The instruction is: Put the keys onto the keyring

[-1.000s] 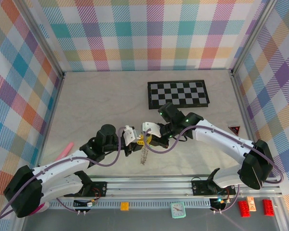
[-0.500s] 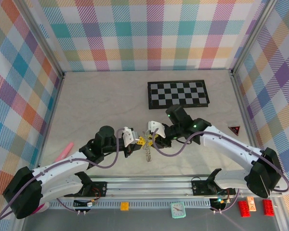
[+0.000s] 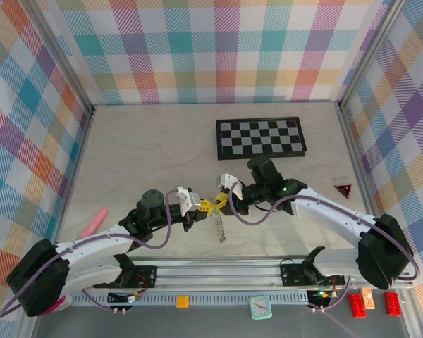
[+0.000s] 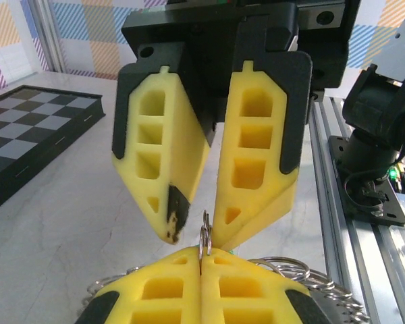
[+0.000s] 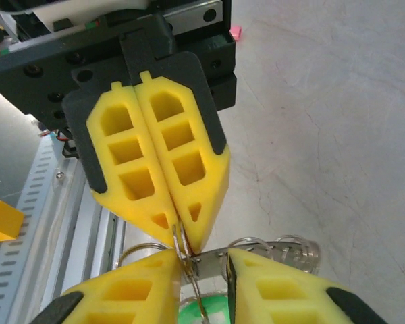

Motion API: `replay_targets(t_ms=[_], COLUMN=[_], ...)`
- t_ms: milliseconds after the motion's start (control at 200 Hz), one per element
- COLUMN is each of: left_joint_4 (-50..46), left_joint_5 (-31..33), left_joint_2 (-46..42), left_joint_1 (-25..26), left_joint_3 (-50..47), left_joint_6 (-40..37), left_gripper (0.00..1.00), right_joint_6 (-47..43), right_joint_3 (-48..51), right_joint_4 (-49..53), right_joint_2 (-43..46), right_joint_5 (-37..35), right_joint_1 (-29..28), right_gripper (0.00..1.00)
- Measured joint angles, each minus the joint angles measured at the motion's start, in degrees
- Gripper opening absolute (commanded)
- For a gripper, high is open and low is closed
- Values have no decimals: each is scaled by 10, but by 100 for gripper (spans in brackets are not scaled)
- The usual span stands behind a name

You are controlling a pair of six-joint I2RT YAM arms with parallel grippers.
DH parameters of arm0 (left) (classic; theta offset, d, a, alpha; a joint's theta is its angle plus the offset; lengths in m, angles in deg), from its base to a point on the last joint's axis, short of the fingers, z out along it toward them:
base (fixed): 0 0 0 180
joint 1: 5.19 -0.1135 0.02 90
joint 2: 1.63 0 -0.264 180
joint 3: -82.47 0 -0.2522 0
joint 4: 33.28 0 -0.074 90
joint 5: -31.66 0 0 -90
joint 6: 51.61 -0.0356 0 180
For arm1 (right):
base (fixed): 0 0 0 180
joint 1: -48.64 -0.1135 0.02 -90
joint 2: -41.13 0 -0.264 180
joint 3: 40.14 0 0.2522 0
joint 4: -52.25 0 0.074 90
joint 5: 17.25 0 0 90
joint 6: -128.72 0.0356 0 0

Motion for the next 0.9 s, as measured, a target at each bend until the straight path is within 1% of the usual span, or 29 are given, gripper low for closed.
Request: replay_targets(t_ms=[65,150,215,415,695,900], left_joint_4=[8,11,11,12,11,7], left_joint_5=[2,1,1,1,1,1], left_joint_2=[2,2,2,1,1,0], left_joint_1=[0,0,0,0,0,0], left_joint_3=[-4,-7,-7,-7,-7,-7], left_joint_6=[2,2,2,2,2,2], left_gripper=[0,0,0,0,0,0], right_joint_6=[1,6,7,4,-7,-7], right_joint_3=[1,2,2,3,3,3], right_joint_4=[-2,-2,-2,8,35,42], right_joint_2=[-3,-5,-5,13,17,17], right_joint_5=[6,8,7,-8,-28,-27], right_joint_1=[0,0,0,4,5,5], right_gripper=[22,31,35,35,25,11])
